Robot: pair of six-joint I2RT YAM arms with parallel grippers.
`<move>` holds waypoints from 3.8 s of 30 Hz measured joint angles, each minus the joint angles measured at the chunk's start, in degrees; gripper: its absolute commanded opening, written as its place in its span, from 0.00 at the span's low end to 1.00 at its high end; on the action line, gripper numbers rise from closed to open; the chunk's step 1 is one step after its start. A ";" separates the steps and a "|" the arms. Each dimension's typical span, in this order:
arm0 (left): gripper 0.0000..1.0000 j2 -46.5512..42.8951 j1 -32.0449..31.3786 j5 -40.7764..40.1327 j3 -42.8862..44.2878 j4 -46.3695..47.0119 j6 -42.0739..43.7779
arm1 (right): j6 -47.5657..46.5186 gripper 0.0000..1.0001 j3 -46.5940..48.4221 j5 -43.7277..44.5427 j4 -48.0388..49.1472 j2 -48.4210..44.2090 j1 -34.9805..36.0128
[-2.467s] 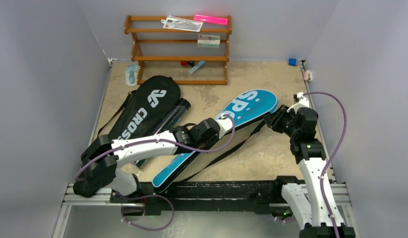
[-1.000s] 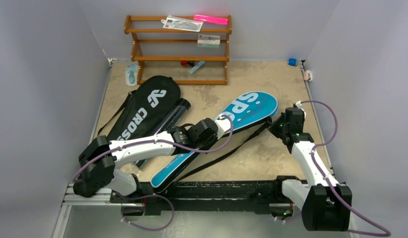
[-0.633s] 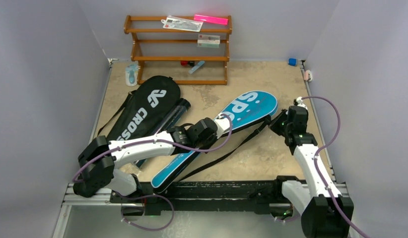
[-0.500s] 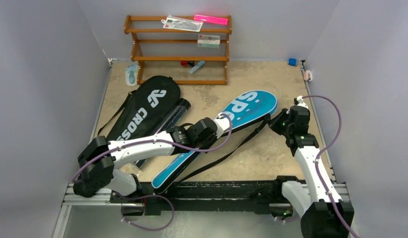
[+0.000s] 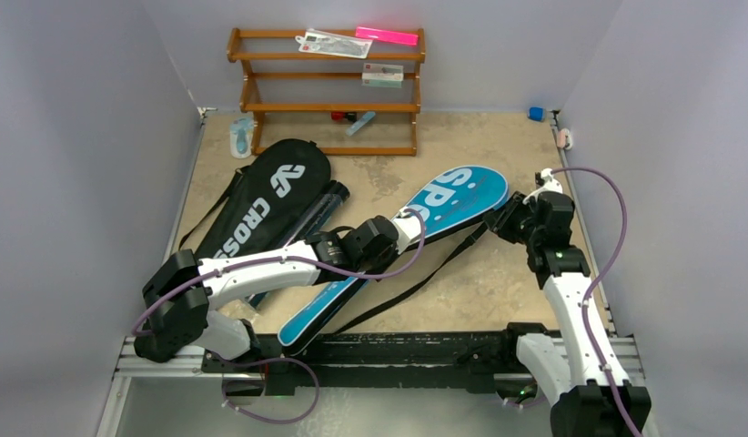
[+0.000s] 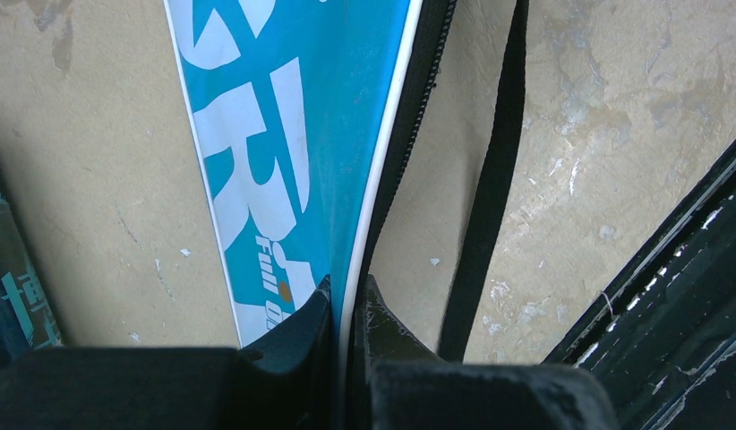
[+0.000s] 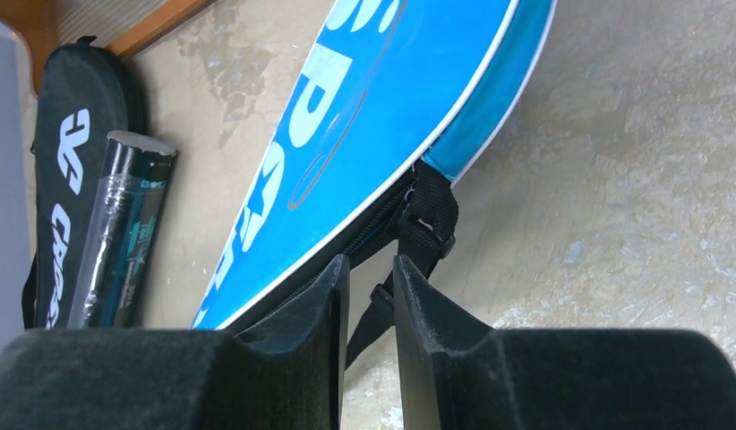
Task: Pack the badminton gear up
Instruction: Zip the racket bag at the center of the board.
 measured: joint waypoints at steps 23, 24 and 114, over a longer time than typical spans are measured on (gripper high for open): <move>0.00 0.00 0.00 0.46 0.00 -0.02 -0.04 | -0.46 0.27 0.59 -2.80 2.54 6.80 0.00; 0.00 0.00 0.00 0.46 0.00 -0.02 -0.04 | -0.46 0.26 0.59 -2.67 2.58 6.56 0.00; 0.00 0.24 0.74 4.50 0.35 0.07 -1.07 | 7.15 0.16 -2.75 -6.23 11.26 6.86 -0.52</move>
